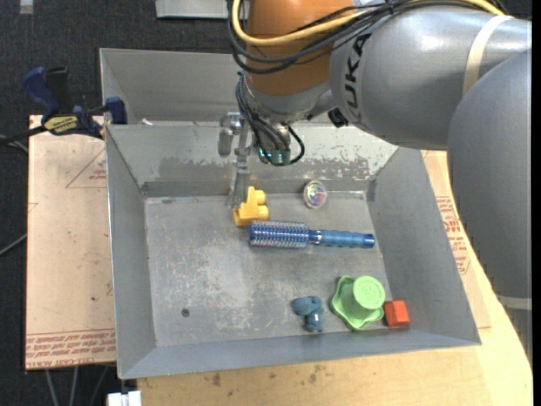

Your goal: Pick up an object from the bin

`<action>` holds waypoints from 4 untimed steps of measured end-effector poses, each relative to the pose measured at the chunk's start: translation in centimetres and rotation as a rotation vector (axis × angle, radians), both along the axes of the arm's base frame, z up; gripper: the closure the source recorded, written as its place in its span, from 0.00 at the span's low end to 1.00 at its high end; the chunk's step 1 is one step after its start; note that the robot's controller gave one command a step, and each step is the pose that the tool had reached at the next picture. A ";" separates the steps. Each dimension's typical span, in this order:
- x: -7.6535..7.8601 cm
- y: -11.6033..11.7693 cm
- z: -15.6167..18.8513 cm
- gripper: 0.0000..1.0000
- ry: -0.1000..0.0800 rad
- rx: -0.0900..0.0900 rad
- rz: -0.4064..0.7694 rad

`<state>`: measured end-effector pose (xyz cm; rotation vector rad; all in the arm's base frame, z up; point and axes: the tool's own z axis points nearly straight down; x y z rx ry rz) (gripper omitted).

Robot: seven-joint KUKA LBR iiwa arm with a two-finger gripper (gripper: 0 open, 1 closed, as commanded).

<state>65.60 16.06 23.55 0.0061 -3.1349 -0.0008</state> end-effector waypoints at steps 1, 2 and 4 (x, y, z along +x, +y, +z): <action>-1.1 4.4 -12.0 0.00 0.000 -0.001 -0.131; -1.7 -2.4 -16.3 0.00 -0.003 -0.003 -0.056; -0.2 -6.9 -16.0 0.00 -0.010 0.001 0.403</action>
Offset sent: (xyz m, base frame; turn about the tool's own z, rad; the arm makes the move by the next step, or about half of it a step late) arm -0.0082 0.0416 -0.1144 0.1356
